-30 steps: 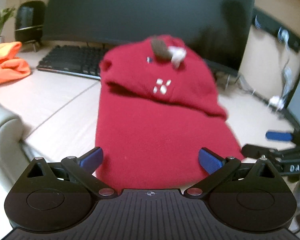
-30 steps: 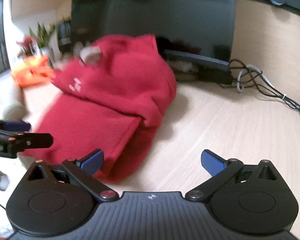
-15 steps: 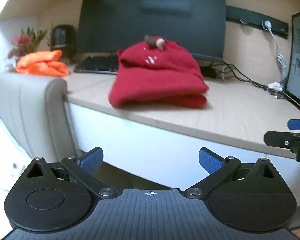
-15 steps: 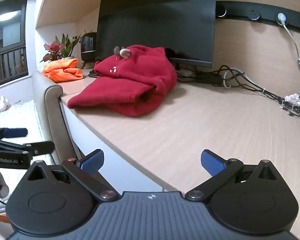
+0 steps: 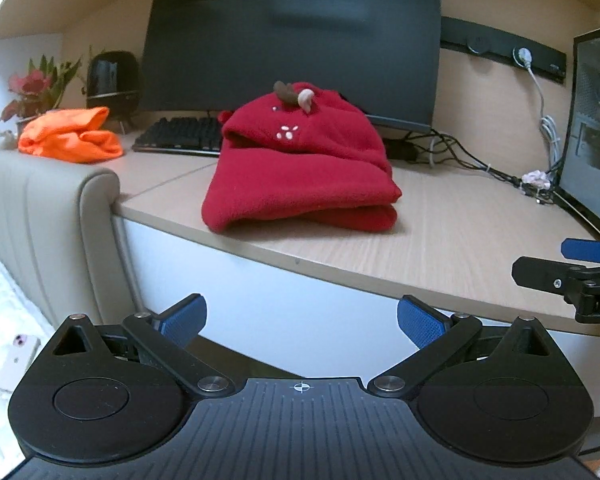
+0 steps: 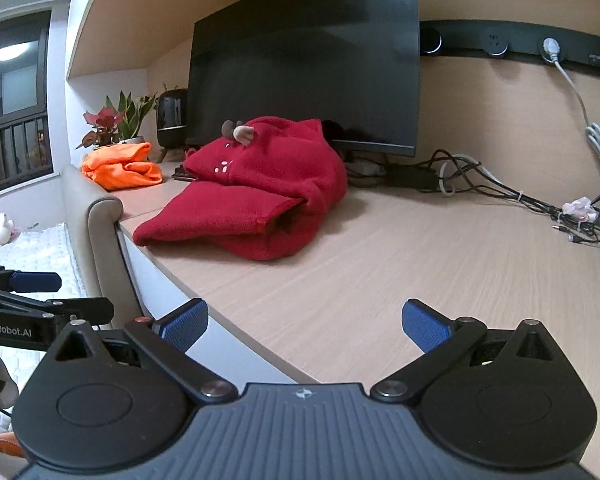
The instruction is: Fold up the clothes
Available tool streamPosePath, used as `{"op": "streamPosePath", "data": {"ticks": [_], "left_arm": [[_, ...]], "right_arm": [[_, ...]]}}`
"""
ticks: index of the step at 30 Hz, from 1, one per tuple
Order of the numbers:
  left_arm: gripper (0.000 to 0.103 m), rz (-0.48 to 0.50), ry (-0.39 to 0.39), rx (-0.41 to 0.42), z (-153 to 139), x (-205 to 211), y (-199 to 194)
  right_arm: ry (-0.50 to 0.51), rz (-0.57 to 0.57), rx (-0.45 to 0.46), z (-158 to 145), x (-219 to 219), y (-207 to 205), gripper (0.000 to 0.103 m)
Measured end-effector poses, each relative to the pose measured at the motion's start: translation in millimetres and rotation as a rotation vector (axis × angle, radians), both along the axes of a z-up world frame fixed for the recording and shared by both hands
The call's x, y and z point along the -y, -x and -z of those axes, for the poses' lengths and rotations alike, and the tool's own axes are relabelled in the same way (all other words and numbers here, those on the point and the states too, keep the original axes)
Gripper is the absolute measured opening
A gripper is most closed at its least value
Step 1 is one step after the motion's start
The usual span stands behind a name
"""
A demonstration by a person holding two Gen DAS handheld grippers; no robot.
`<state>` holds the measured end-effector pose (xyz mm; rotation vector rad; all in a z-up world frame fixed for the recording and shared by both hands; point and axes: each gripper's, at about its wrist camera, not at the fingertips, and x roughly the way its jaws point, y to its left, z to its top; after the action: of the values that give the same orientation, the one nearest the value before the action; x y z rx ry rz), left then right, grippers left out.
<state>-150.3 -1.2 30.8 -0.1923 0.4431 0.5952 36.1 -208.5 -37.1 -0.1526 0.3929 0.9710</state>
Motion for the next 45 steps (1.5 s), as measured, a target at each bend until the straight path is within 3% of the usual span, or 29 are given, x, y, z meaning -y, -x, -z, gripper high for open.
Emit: {"op": "streamPosePath", "data": {"ticks": [45], "left_arm": [[0.103, -0.015, 0.022, -0.013, 3.3, -9.2, -0.9]], "right_arm": [[0.023, 0.001, -0.036, 4.2, -11.7, 0.1, 0.103]]}}
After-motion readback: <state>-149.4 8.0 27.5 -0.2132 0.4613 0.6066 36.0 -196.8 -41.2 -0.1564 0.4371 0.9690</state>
